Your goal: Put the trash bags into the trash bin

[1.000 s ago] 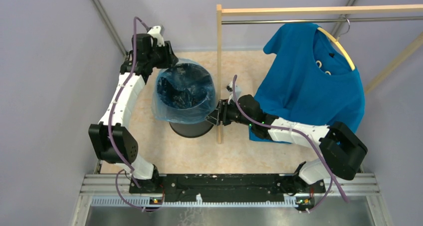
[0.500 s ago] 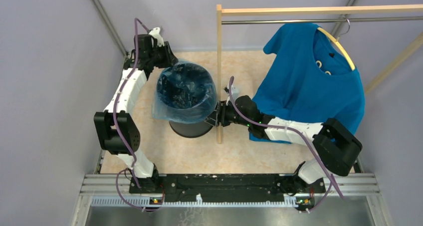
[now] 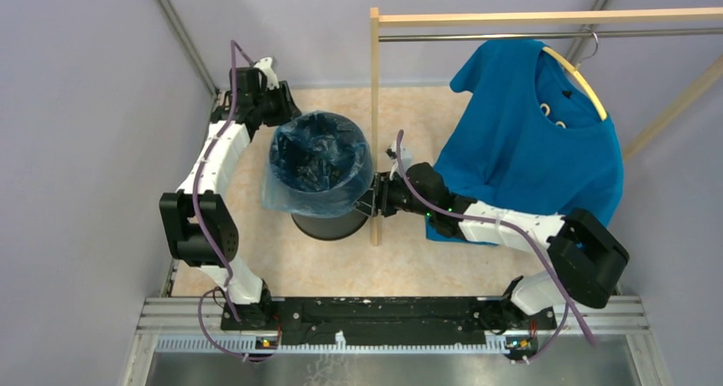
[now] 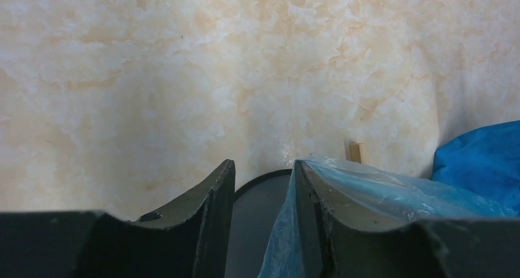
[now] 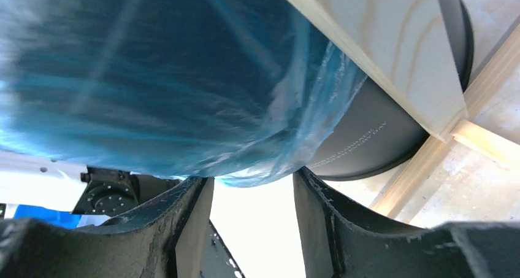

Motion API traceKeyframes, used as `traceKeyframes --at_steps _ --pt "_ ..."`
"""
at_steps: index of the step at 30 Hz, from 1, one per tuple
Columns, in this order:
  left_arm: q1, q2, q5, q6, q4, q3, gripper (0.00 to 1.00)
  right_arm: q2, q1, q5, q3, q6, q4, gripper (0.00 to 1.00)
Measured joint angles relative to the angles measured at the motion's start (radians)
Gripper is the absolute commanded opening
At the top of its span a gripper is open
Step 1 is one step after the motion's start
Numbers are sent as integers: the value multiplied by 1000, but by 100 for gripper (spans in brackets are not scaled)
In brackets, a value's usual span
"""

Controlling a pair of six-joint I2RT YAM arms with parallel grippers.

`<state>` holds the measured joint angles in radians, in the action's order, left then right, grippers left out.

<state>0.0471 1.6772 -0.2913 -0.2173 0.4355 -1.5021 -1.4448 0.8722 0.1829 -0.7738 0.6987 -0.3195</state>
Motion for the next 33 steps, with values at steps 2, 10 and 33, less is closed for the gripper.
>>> traceKeyframes --at_steps 2,10,33 --pt "0 -5 14 6 20 0 55 32 0 -10 0 -8 14 51" --pt "3 -49 102 32 117 48 39 186 0 -85 1 -46 84 57" --pt "-5 -193 249 13 130 222 85 189 -4 -109 13 -77 124 59"
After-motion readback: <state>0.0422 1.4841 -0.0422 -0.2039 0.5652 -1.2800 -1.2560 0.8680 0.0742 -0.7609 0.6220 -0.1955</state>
